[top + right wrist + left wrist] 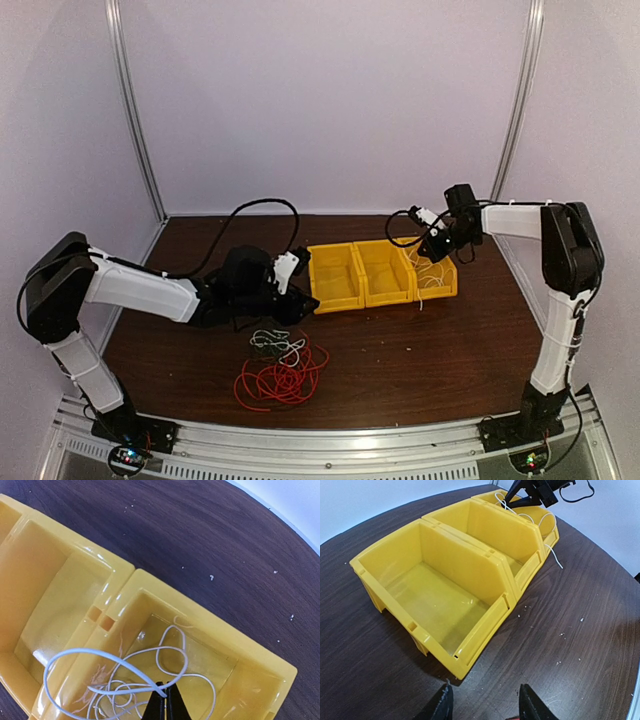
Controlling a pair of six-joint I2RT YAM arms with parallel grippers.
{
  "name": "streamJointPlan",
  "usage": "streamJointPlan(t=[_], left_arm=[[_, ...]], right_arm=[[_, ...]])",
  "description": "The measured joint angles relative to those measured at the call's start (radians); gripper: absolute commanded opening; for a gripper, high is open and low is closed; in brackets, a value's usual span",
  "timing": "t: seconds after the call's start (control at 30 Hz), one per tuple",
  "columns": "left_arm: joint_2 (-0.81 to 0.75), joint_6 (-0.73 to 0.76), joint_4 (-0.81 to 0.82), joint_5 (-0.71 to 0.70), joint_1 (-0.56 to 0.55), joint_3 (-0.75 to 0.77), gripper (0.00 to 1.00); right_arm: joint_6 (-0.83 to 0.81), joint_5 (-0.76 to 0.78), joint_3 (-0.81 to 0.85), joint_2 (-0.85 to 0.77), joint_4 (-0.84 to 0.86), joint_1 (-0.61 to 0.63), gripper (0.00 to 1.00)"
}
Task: Untangle the cables
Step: Place the untangled cable in the bin.
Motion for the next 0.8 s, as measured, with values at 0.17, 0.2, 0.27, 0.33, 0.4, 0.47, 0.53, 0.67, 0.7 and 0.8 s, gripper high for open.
streamJointPlan(t=[0.17,0.2,0.27,0.33,0.4,0.47,0.53,0.67,0.7,0.8], left_arm=[[0.0,-0.003,0.009,0.0,0.0,-0.002,0.46],[0.0,-0.003,0.009,0.0,0.0,-0.002,0.46],[0.0,-0.003,0.01,0.0,0.0,-0.002,0.46],[0.0,-0.003,0.01,0.0,0.0,-0.002,0.46],[0.0,-0.002,0.01,0.0,0.0,-0.002,0.46],[0.0,-0.002,0.01,0.0,0.0,-0.002,0.46],[0.0,-0.002,0.01,0.0,0.0,-0.002,0.46],[0.0,0.011,0.01,-0.001,0.0,-0.002,0.46],[0.0,0.018,0.007,-0.002,0.0,-0.002,0.46],[-0.011,0.058,-0.036,-0.019,0.001,0.005,0.46]], right_arm=[[-0.017,0.061,-0.005,0.0,-0.026,0.053,0.0],[-0.016,0.079,-0.005,0.0,-0.034,0.062,0.0],[-0.002,0.12,0.0,0.0,-0.057,0.074,0.0],[0.008,0.156,0.024,0.0,-0.107,0.076,0.0],[0.021,0.188,0.066,0.0,-0.155,0.074,0.02],[0.028,0.22,0.1,-0.001,-0.18,0.074,0.05],[0.03,0.249,0.108,-0.01,-0.195,0.074,0.13],[0.027,0.266,0.105,-0.032,-0.241,0.074,0.26],[0.029,0.266,0.105,-0.039,-0.253,0.074,0.29],[0.03,0.27,0.105,-0.071,-0.282,0.074,0.35]])
